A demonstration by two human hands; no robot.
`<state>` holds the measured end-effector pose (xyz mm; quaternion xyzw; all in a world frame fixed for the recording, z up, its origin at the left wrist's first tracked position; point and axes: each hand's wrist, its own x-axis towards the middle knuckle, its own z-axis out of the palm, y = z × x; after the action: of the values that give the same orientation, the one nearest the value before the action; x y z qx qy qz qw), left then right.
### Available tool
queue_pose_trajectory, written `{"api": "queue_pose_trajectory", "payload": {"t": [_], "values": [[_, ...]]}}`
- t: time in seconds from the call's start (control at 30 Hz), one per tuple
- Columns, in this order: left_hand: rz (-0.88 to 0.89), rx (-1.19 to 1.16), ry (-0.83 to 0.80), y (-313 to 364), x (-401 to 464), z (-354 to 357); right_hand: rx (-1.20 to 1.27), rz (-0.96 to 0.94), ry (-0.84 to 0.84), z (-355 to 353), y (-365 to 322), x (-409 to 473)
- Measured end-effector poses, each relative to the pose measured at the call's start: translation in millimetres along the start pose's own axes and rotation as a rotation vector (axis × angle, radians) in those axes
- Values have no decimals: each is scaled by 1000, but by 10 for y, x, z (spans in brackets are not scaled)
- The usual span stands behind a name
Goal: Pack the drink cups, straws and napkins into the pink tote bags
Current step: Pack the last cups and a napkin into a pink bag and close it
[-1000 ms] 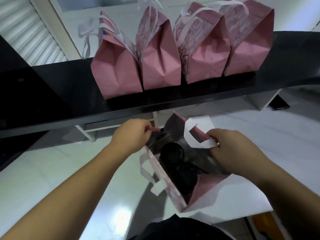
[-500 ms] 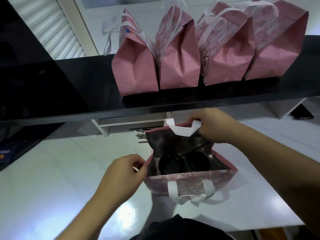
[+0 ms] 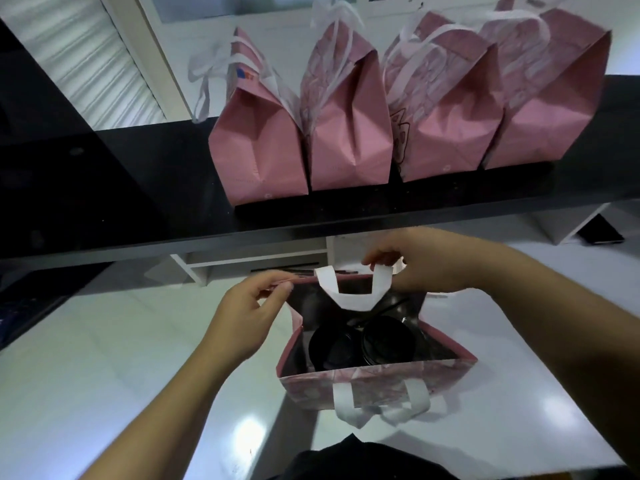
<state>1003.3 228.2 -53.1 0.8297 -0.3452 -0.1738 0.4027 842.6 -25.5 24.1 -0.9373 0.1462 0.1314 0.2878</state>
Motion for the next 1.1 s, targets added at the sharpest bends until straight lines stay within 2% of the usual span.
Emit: {"api": "queue_pose_trajectory", "payload": {"t": [0.07,0.13,0.2,0.23,0.33,0.47,0.63,0.73,0.8,1.03,1.1], "values": [[18,-41,12,-31,42,25,140,30,-35,-119,155,-33],[33,-57,13,-57,51,26,276,98,120,-183,408,-7],[24,-73,4,-75,59,23,266,232,335,-137,713,96],[19,-78,-5,-79,70,23,233,306,377,-61,868,161],[37,-95,-22,-99,100,25,156,476,305,304,1303,370],[29,-104,-33,-123,130,40,152,585,205,758,1622,524],[-10,-115,-26,-105,163,88,167,557,234,1063,1800,702],[-30,-115,-12,-111,182,98,-9,510,118,1084,1834,767],[-32,-116,-7,-109,183,87,-150,416,115,1079,1888,750],[-42,-131,1,-124,189,101,-77,355,228,1035,1892,687],[-46,-124,8,-120,183,107,-95,391,216,1050,1891,705]]}}
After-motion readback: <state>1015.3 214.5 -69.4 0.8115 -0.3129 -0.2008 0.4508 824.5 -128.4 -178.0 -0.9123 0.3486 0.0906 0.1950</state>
